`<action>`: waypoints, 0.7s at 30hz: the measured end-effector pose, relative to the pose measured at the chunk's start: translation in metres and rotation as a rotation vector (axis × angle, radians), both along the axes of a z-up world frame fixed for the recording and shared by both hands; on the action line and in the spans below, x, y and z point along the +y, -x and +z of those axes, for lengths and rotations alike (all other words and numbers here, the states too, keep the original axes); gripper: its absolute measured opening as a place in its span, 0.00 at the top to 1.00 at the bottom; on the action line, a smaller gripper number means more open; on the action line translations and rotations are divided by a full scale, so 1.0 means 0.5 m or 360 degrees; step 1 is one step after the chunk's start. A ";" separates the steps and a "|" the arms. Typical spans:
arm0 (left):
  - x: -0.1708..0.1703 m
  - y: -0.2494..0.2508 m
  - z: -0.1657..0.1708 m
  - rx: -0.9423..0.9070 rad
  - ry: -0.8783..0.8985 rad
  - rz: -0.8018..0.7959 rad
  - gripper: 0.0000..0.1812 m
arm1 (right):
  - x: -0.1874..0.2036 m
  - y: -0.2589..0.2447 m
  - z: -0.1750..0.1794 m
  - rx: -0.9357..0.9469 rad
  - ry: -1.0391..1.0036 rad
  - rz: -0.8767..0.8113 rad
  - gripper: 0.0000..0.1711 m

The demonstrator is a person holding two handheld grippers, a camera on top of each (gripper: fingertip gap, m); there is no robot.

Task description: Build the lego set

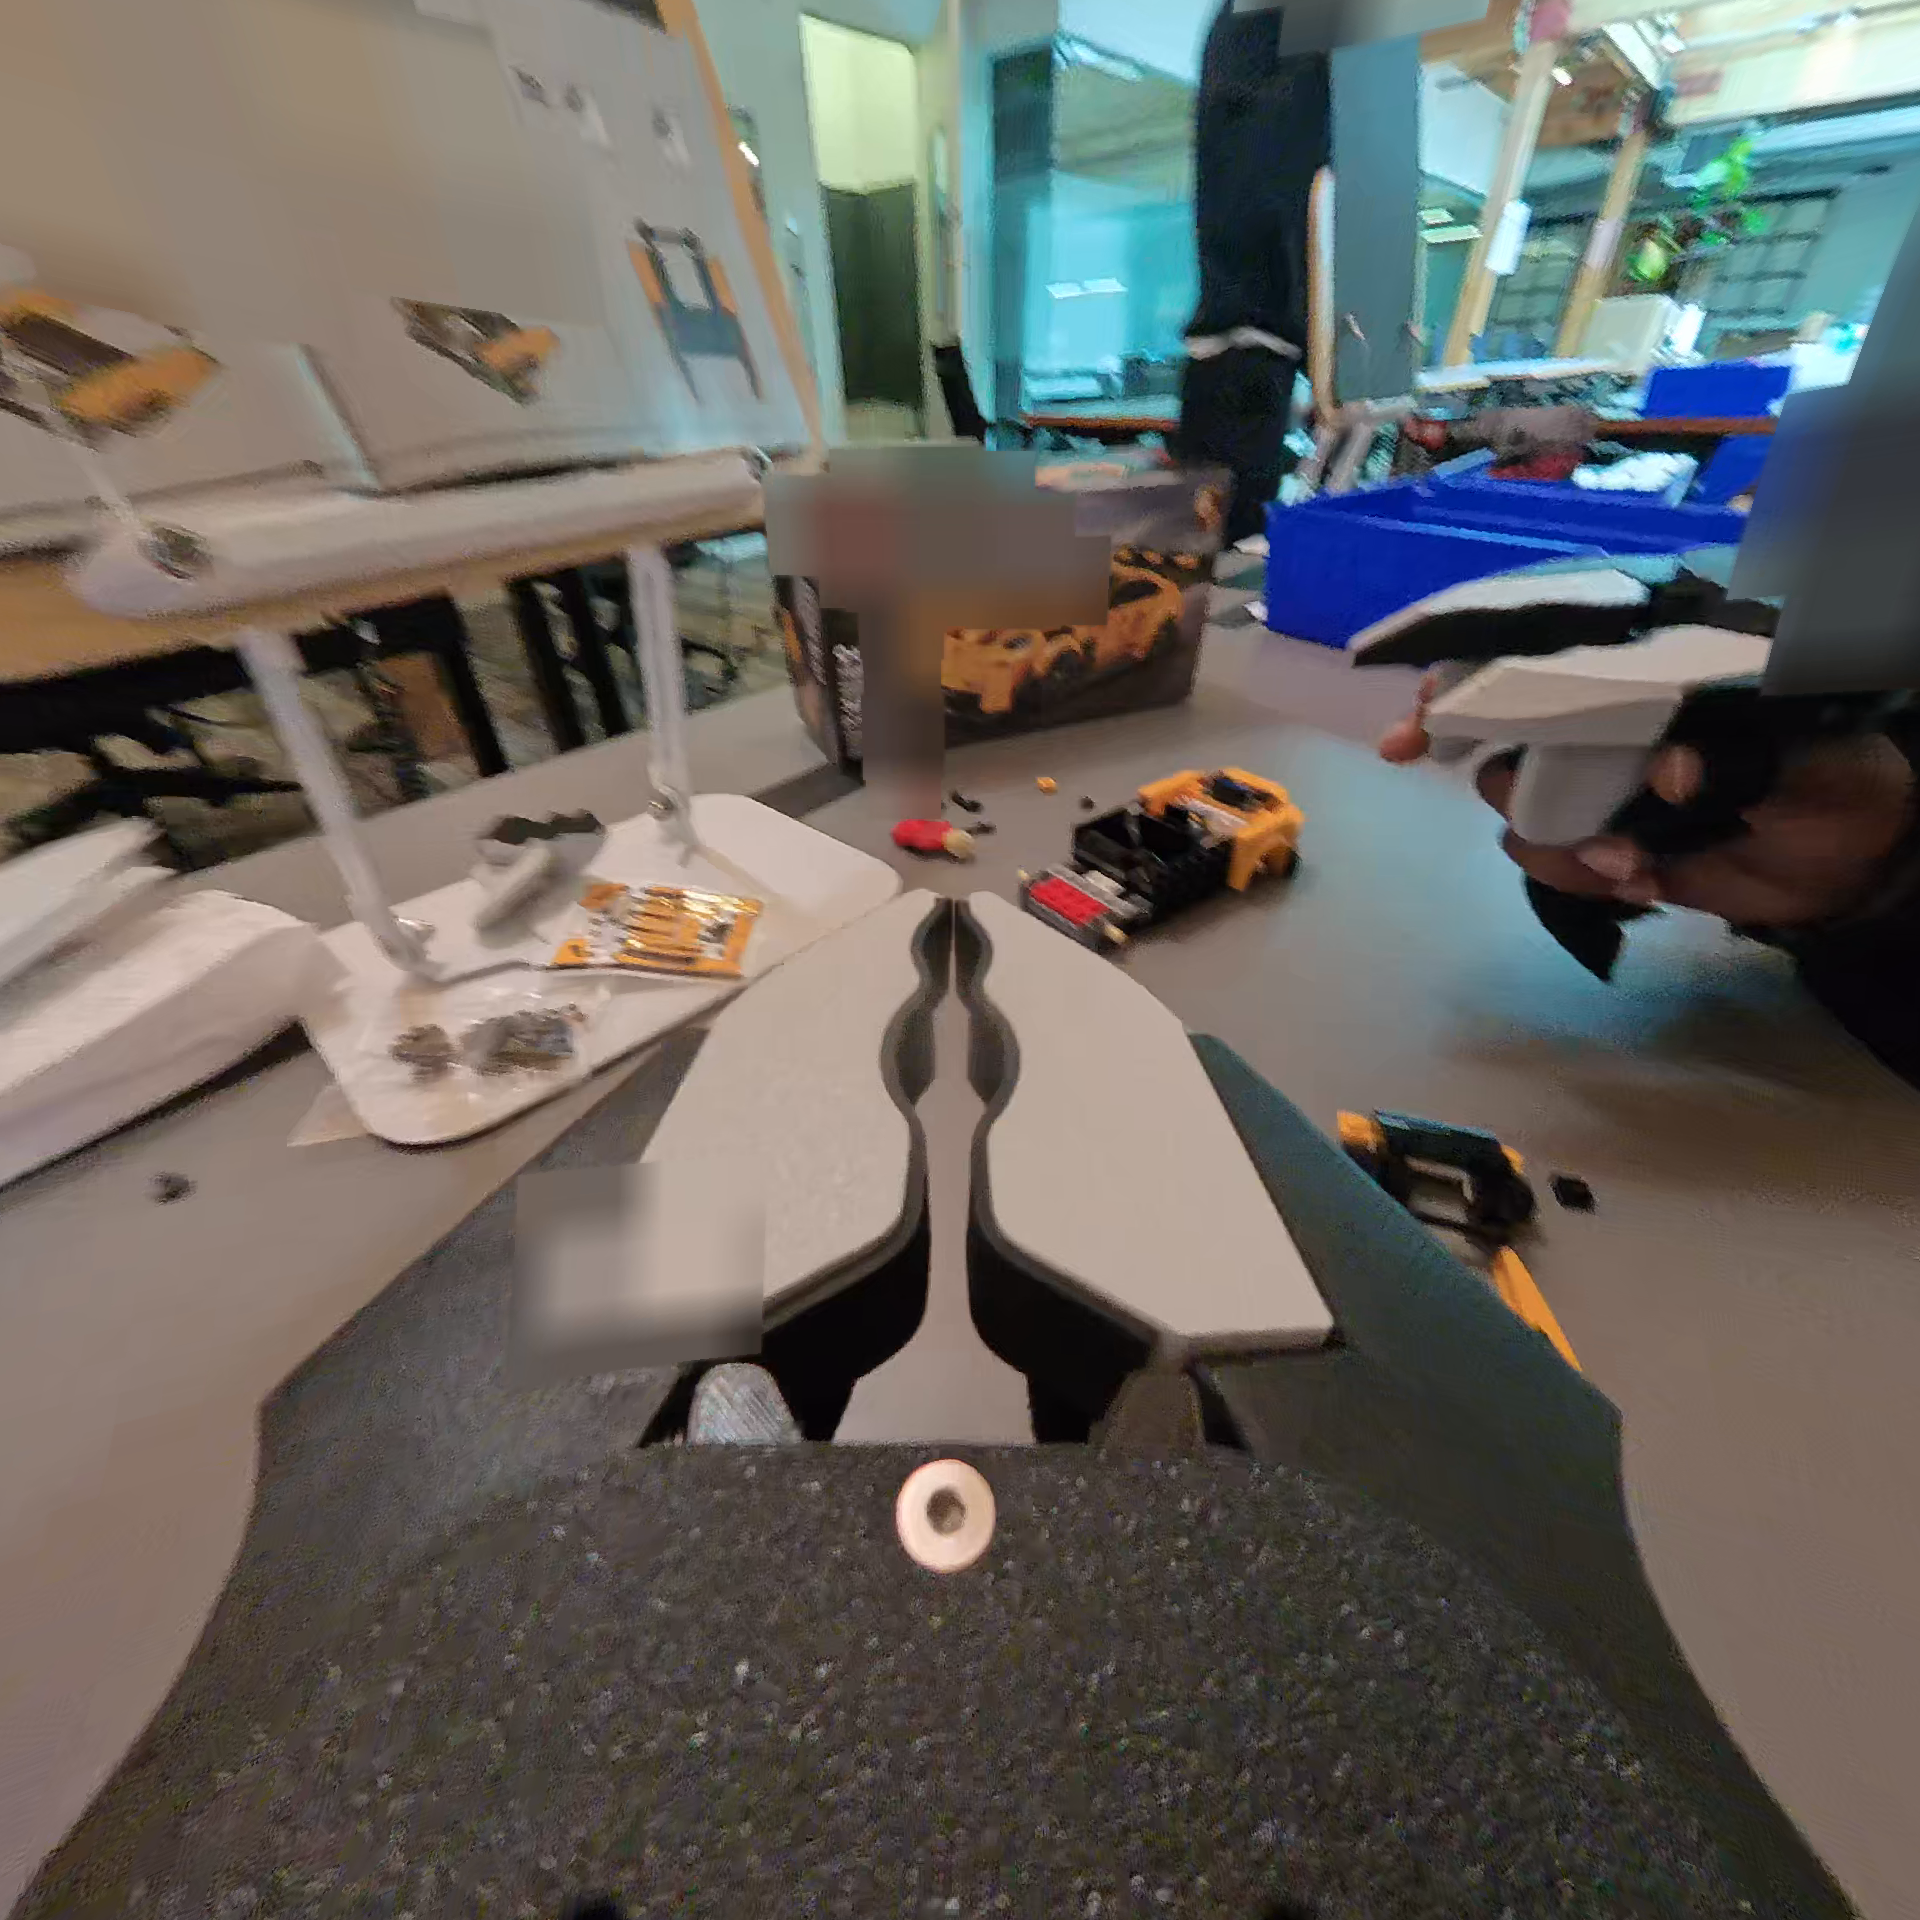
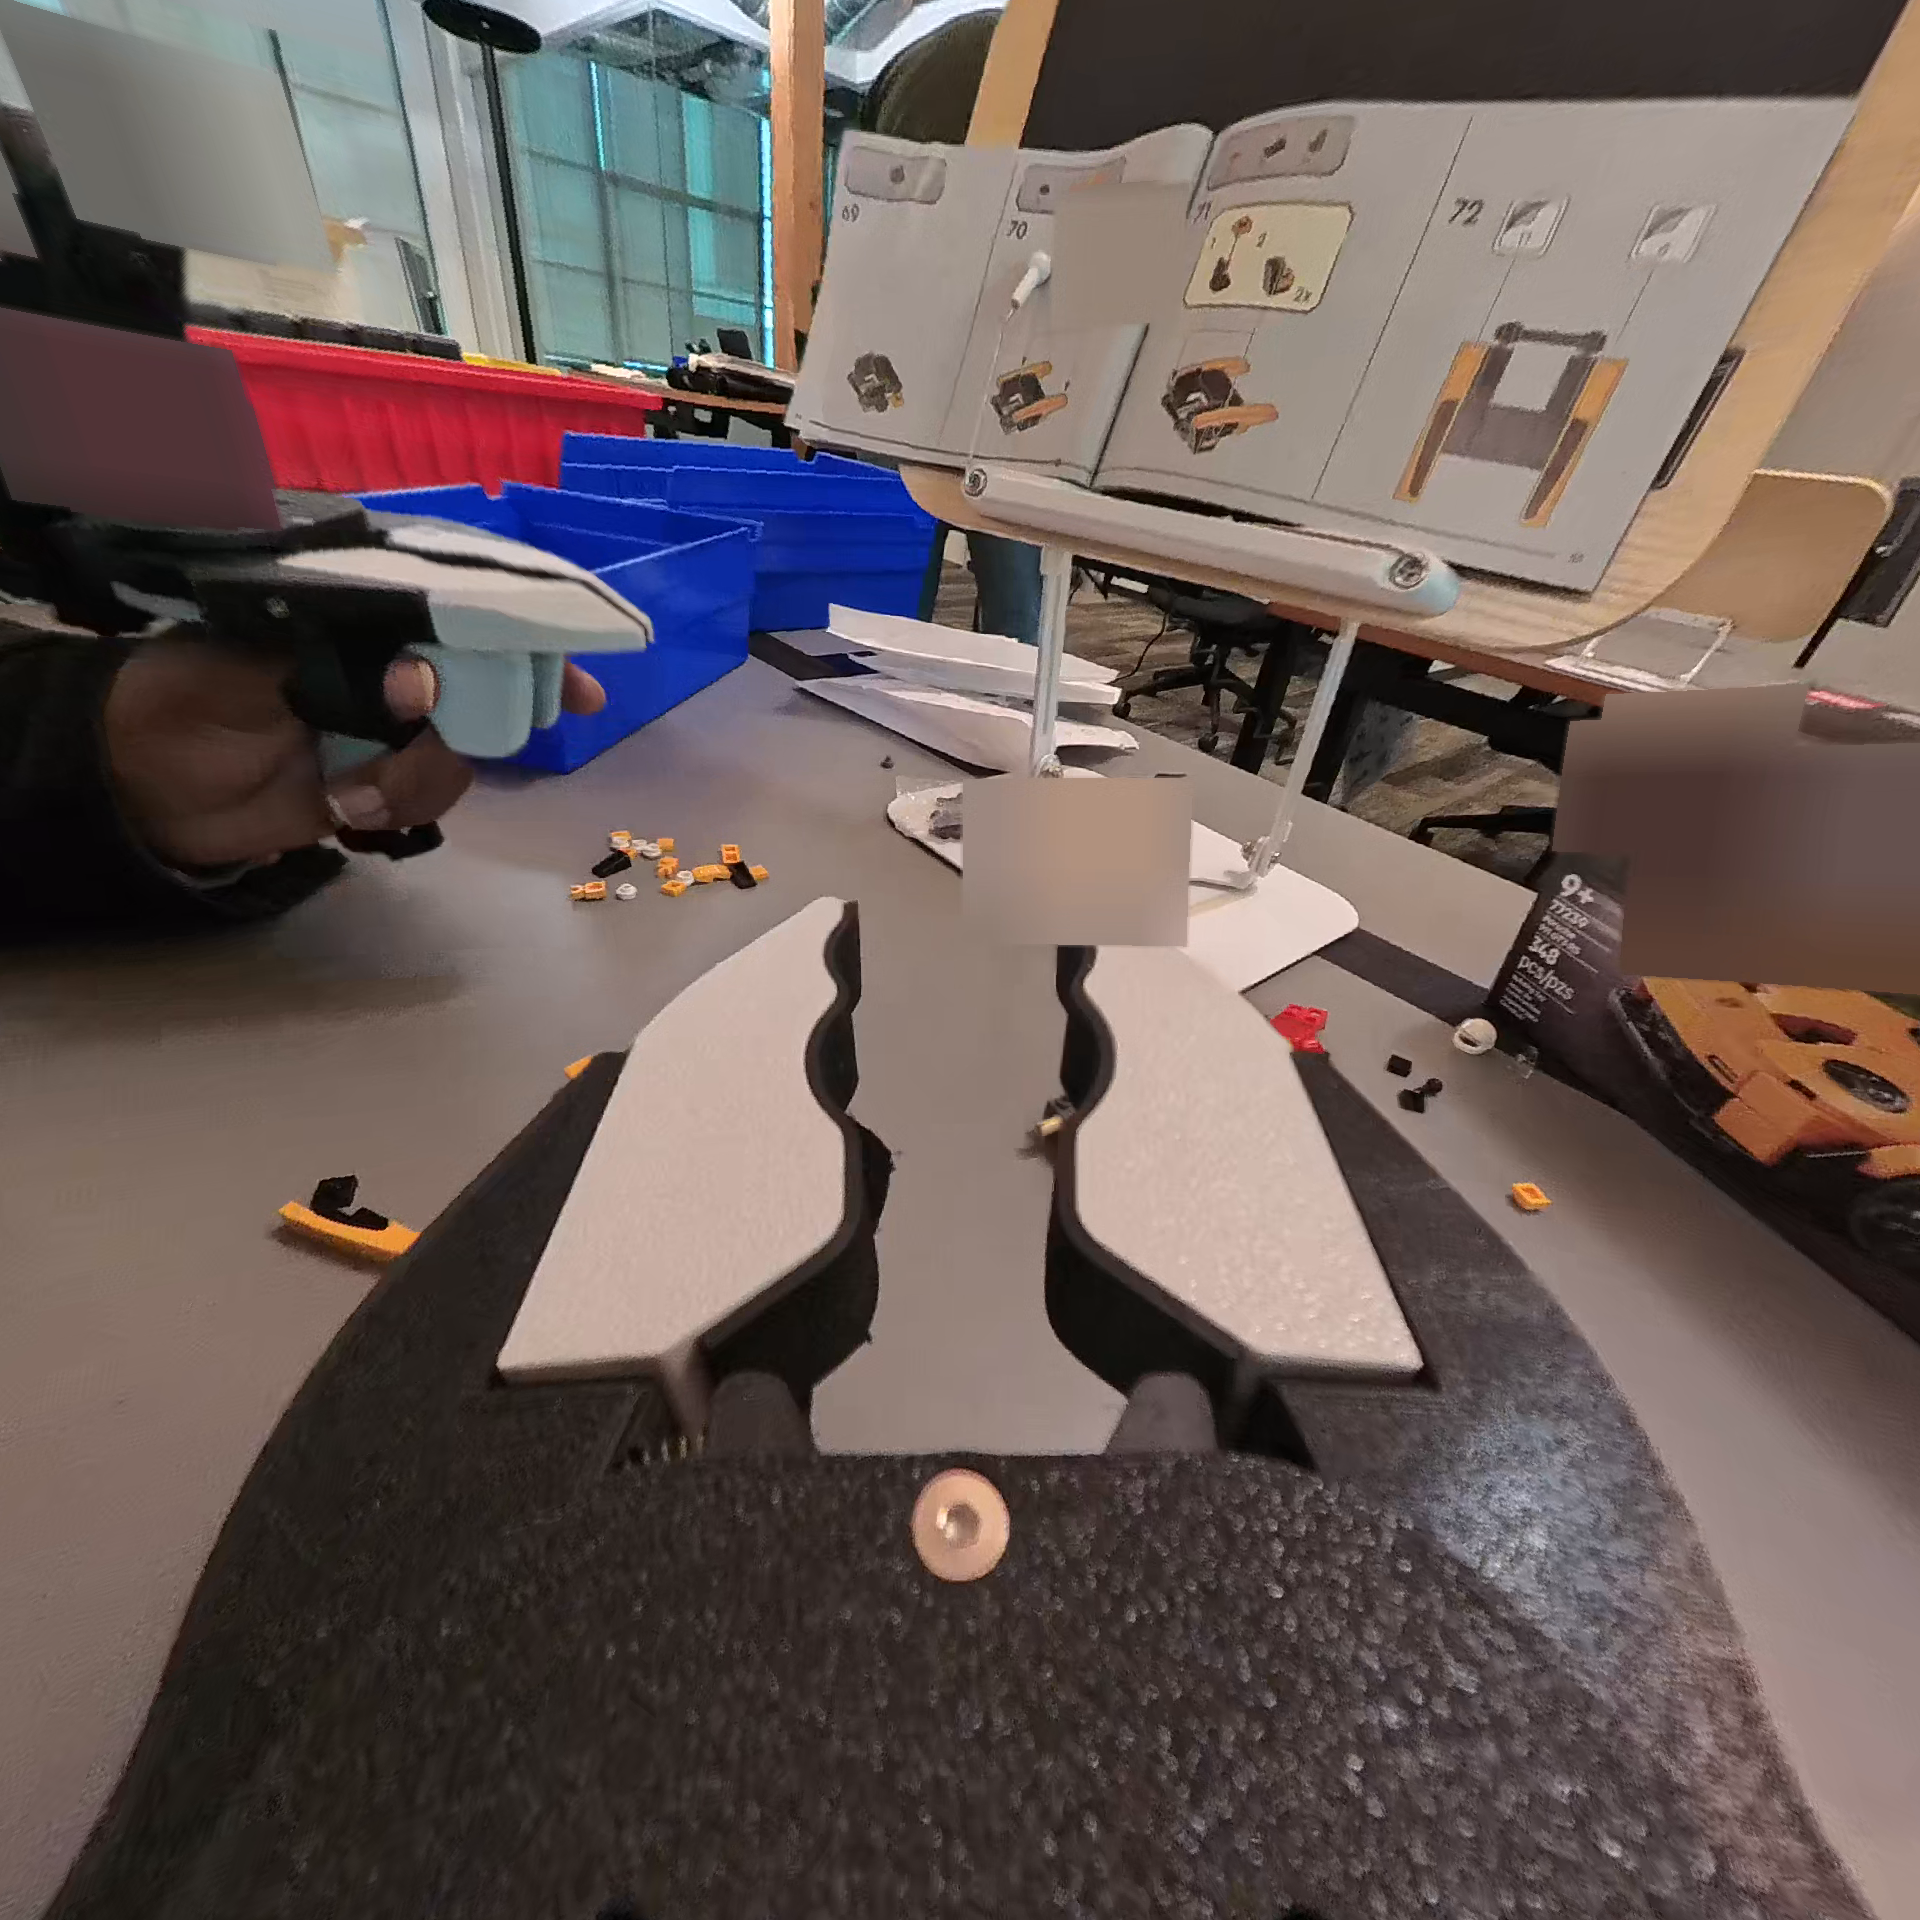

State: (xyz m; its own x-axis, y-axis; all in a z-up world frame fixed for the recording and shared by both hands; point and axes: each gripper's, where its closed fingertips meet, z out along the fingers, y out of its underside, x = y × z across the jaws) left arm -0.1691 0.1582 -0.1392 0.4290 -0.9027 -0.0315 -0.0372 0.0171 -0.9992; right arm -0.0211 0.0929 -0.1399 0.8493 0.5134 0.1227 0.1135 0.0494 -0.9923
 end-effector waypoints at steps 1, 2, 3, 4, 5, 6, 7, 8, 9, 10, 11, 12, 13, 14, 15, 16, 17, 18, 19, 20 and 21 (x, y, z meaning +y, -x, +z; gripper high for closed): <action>0.009 0.010 0.016 -0.0046 -0.0033 0.0068 1.00 | 0.001 -0.003 0.004 -0.0004 -0.0017 -0.0023 0.79; 0.020 0.021 0.031 -0.0083 -0.0056 0.0139 1.00 | 0.001 -0.007 0.007 -0.0004 -0.0032 -0.0044 0.79; 0.029 0.033 0.046 -0.0116 -0.0072 0.0197 1.00 | 0.003 -0.013 0.009 -0.0003 -0.0042 -0.0080 0.80; 0.038 0.044 0.059 -0.0145 -0.0084 0.0251 1.00 | 0.007 -0.023 0.012 -0.0005 -0.0053 -0.0138 0.82; 0.046 0.056 0.070 -0.0163 -0.0093 0.0299 1.00 | 0.009 -0.032 0.017 -0.0005 -0.0072 -0.0189 0.83; 0.053 0.066 0.079 -0.0177 -0.0101 0.0337 1.00 | 0.012 -0.045 0.024 0.0008 -0.0094 -0.0260 0.85; 0.059 0.075 0.087 -0.0189 -0.0109 0.0368 1.00 | 0.014 -0.060 0.031 0.0026 -0.0112 -0.0342 0.89; 0.064 0.084 0.094 -0.0197 -0.0118 0.0396 1.00 | 0.016 -0.073 0.037 0.0044 -0.0129 -0.0406 0.92; 0.069 0.092 0.100 -0.0201 -0.0128 0.0423 1.00 | 0.017 -0.086 0.043 0.0069 -0.0150 -0.0464 0.97; 0.073 0.099 0.104 -0.0204 -0.0137 0.0446 1.00 | 0.016 -0.094 0.048 0.0088 -0.0165 -0.0495 1.00; 0.077 0.104 0.106 -0.0206 -0.0142 0.0463 1.00 | 0.016 -0.097 0.050 0.0104 -0.0174 -0.0505 1.00; 0.081 0.109 0.107 -0.0206 -0.0143 0.0479 1.00 | 0.016 -0.098 0.052 0.0115 -0.0181 -0.0506 1.00; 0.085 0.113 0.107 -0.0206 -0.0140 0.0492 1.00 | 0.016 -0.098 0.053 0.0115 -0.0186 -0.0507 1.00; 0.088 0.115 0.106 -0.0208 -0.0133 0.0496 1.00 | 0.016 -0.097 0.052 0.0108 -0.0188 -0.0506 1.00; 0.090 0.117 0.104 -0.0211 -0.0124 0.0497 1.00 | 0.017 -0.097 0.051 0.0106 -0.0186 -0.0503 1.00; 0.092 0.117 0.102 -0.0210 -0.0114 0.0496 1.00 | 0.017 -0.097 0.050 0.0108 -0.0180 -0.0501 1.00; 0.093 0.117 0.099 -0.0207 -0.0105 0.0493 1.00 | 0.018 -0.097 0.048 0.0107 -0.0171 -0.0498 1.00; 0.093 0.116 0.096 -0.0204 -0.0098 0.0488 1.00 | 0.018 -0.097 0.046 0.0105 -0.0165 -0.0495 1.00; 0.093 0.114 0.093 -0.0201 -0.0093 0.0482 1.00 | 0.018 -0.096 0.045 0.0103 -0.0161 -0.0488 1.00; 0.093 0.112 0.090 -0.0195 -0.0089 0.0477 1.00 | 0.018 -0.094 0.044 0.0099 -0.0157 -0.0479 1.00; 0.092 0.110 0.087 -0.0189 -0.0087 0.0473 1.00 | 0.018 -0.092 0.043 0.0092 -0.0157 -0.0474 1.00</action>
State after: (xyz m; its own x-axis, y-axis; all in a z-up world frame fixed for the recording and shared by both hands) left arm -0.2243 0.2041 -0.0955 0.6773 -0.7356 -0.0101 0.0682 0.0764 -0.9947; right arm 0.0251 0.1020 -0.1183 0.9675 0.2292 0.1068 0.0812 0.1186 -0.9896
